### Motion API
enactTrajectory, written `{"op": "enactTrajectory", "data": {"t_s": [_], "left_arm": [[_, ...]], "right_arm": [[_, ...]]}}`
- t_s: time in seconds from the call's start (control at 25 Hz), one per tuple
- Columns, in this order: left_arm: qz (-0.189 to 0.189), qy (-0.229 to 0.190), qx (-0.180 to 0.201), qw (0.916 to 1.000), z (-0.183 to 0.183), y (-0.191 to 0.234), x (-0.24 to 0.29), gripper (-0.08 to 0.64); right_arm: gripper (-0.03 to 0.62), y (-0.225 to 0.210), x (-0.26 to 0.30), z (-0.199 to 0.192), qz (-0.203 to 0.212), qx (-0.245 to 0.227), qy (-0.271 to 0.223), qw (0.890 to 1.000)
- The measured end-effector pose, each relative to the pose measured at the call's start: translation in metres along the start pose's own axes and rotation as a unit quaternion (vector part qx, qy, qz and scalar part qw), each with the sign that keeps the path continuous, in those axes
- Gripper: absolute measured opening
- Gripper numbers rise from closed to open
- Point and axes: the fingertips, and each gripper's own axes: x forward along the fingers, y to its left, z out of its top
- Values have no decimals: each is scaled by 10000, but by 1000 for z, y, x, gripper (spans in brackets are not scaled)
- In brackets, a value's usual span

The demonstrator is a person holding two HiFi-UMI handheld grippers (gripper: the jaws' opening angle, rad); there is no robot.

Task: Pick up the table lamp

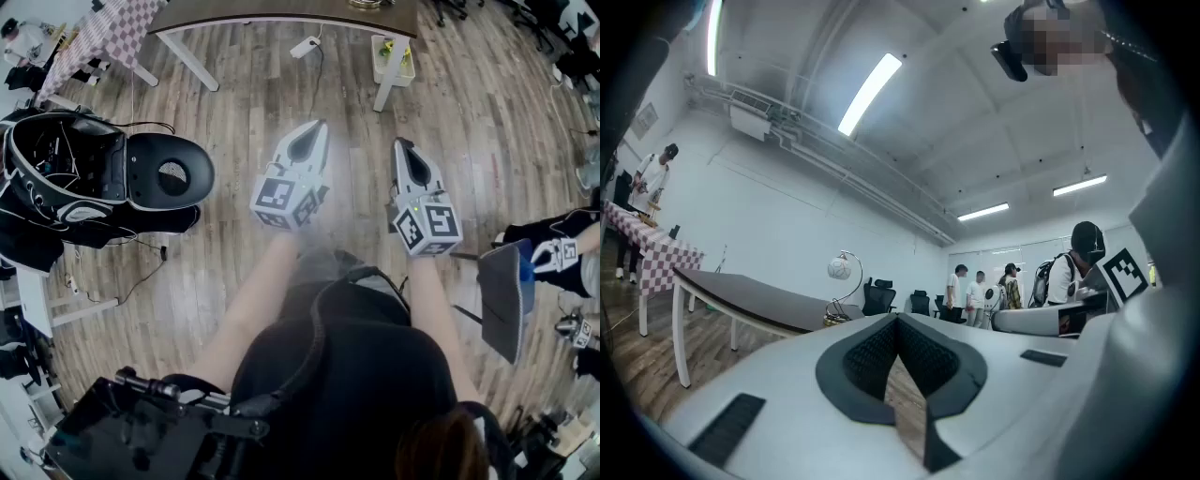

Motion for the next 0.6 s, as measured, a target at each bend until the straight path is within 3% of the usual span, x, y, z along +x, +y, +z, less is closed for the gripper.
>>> {"op": "enactTrajectory", "data": {"t_s": [0.24,0.6], "left_arm": [[-4,26,150,9999,-2,3,9,0],[87,-14,79,9999,2,20,24,0]], "right_arm": [[0,3,15,4,226,-78,-30,9997],[0,-1,37,2,273,-71,24,9996]]}}
